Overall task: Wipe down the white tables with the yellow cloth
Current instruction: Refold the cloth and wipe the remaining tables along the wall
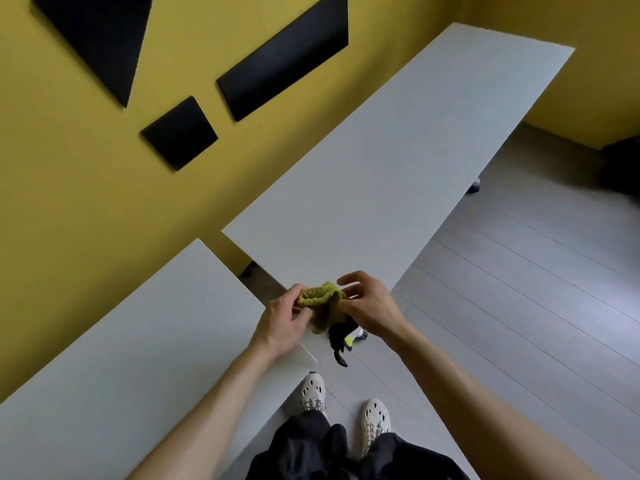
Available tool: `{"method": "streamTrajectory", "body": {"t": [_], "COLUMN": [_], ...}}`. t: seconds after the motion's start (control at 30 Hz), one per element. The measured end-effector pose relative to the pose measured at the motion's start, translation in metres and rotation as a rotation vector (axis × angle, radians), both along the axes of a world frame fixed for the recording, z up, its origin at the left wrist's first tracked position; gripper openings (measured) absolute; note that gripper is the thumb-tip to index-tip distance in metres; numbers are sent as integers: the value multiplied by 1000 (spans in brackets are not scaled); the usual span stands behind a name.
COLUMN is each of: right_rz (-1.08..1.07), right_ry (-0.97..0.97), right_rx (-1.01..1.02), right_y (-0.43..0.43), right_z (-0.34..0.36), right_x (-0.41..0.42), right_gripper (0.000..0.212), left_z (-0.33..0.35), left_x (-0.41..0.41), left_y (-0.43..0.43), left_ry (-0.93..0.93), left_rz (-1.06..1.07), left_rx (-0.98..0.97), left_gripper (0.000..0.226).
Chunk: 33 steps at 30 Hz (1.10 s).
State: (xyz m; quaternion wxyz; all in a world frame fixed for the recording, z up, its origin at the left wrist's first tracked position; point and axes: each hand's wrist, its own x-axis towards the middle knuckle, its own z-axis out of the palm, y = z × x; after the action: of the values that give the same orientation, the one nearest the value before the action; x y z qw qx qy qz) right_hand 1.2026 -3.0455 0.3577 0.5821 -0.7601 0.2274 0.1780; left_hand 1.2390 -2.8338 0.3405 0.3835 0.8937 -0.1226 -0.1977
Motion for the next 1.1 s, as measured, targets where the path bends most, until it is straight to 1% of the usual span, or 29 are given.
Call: {"method": "streamTrajectory", "body": {"t": [0.07,0.13,0.2,0.23,0.3,0.37,0.4,0.47,0.53,0.57,0.63,0.7,0.77,0.83,0.9,1.03,1.1], "right_rz": [10,2,-62,-97,-128,-50,-1,90,194,251,345,408,415,382,370,313,340], "right_ry": [29,17,-46,-82,-126,-113,-91,-70,-92,-106,-116,-107,-96,-116,-155,-217,-220], "right_rx": [-22,-70,-145,-199,-402,-680,-759,-779,-766,-768,-765,-777,-806,-845,-885,-942,-949], "right_y": [-1,-4,-11,-15,-26,-32,-30,-15,10,24,50,69,76,74,68,57,56], "right_z": [5,13,19,20,13,-7,-19,-44,-70,-83,-109,-130,-143,-153,-160,-174,-184], "right_x": [4,11,23,30,40,43,42,39,37,36,35,34,35,40,51,90,105], "right_gripper": [34,25,27,31,44,54,54,48,49,53,59,65,70,73,77,92,95], "left_z": [6,16,25,25,18,-3,-17,-45,-73,-88,-114,-132,-145,-154,-160,-161,-159], "left_x": [17,40,68,84,113,130,133,129,117,110,99,91,86,84,84,79,79], "left_y": [5,4,-6,-13,-24,-21,-14,9,38,53,83,107,123,131,137,144,143], "left_ry": [-6,-50,-116,-136,-121,-91,-69,-6,69,91,120,175,245,273,280,222,213], "left_rz": [8,-21,-52,-62,-97,-165,-205,-275,-293,-279,-220,-144,-110,-119,-126,-64,-38], "left_rx": [12,-21,-77,-88,-37,94,171,308,441,518,674,789,836,851,830,794,789], "left_gripper": [18,16,17,23,34,42,45,52,68,82,120,156,175,182,183,188,193]}}
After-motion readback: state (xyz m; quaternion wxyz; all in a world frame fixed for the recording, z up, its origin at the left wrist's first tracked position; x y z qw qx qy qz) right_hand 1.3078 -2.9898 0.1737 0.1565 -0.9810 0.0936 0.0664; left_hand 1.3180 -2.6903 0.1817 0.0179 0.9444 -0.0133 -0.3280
